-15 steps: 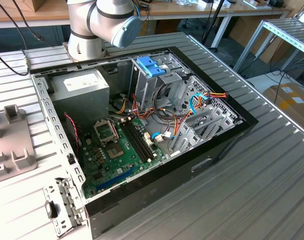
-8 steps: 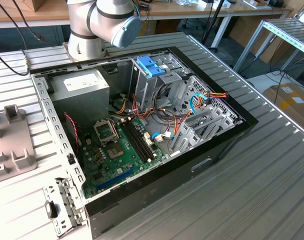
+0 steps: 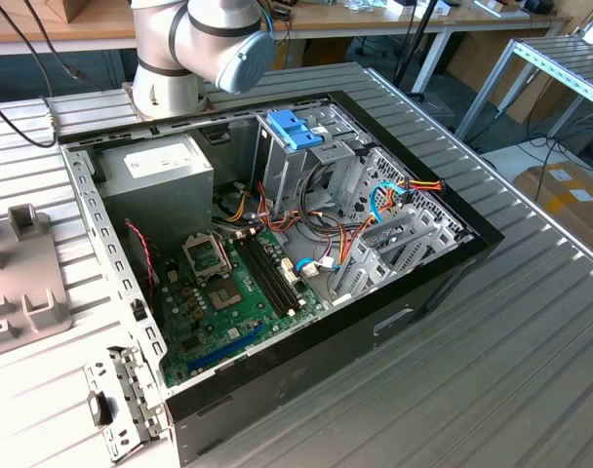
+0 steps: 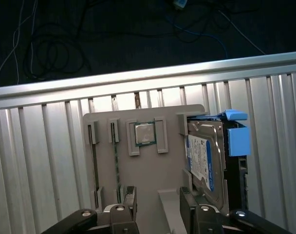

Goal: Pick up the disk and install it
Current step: 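Pick up the disk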

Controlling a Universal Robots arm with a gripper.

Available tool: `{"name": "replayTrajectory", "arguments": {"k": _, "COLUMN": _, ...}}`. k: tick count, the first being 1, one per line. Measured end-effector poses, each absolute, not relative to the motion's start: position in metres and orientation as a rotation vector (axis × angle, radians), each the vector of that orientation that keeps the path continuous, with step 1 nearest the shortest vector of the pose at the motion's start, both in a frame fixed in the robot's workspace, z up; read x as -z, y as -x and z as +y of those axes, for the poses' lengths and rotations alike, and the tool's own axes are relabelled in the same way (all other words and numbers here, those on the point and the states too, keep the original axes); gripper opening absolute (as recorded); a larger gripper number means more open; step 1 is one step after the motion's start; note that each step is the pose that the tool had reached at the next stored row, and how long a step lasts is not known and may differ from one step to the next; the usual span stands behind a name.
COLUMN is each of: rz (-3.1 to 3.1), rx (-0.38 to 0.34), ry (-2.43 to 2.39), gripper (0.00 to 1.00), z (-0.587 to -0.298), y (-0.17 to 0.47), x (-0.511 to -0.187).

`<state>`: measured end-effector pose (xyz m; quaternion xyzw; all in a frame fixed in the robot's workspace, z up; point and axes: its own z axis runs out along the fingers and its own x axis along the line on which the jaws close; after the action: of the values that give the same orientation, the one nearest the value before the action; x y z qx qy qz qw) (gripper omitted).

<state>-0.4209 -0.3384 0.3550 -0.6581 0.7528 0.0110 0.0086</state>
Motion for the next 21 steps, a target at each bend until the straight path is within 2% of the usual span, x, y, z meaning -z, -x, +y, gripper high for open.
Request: {"name": "replayTrajectory", "arguments": {"k": 21, "rz": 2.352, "rx": -0.035, "ry": 2.056, "gripper": 0.48, "z": -0.322, "y": 0.421, "x": -0.352}}
